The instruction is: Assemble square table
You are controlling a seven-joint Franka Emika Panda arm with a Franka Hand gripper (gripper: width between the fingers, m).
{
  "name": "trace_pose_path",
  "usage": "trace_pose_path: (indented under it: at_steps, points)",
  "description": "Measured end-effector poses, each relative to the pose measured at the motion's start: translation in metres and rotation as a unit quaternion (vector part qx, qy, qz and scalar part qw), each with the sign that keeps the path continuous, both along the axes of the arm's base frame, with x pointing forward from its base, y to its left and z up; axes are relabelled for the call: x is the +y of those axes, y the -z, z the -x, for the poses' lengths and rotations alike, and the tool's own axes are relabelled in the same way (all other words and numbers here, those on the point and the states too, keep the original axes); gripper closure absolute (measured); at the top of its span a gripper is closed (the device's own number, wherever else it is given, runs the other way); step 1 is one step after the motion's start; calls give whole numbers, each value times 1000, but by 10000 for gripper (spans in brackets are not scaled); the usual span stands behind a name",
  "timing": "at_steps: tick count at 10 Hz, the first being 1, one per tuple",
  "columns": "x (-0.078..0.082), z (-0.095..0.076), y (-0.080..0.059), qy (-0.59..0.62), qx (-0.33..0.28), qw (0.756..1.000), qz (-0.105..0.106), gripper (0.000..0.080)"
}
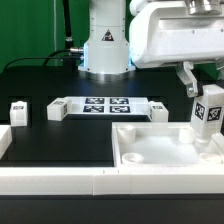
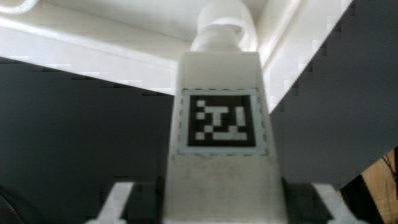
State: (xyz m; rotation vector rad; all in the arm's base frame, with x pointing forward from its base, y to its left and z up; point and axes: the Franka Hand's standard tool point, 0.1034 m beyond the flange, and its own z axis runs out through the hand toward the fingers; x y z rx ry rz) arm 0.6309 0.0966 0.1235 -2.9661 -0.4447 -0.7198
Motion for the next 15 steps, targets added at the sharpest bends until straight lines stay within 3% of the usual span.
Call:
trace_pose_path:
  at_steps: [5,10,15]
  points:
    - [25,-3,10,-21,4,1000,1,511]
    - [13,-6,12,-13,7,1000,1,511]
    - [13,-6,16,-11,1,1000,0,511]
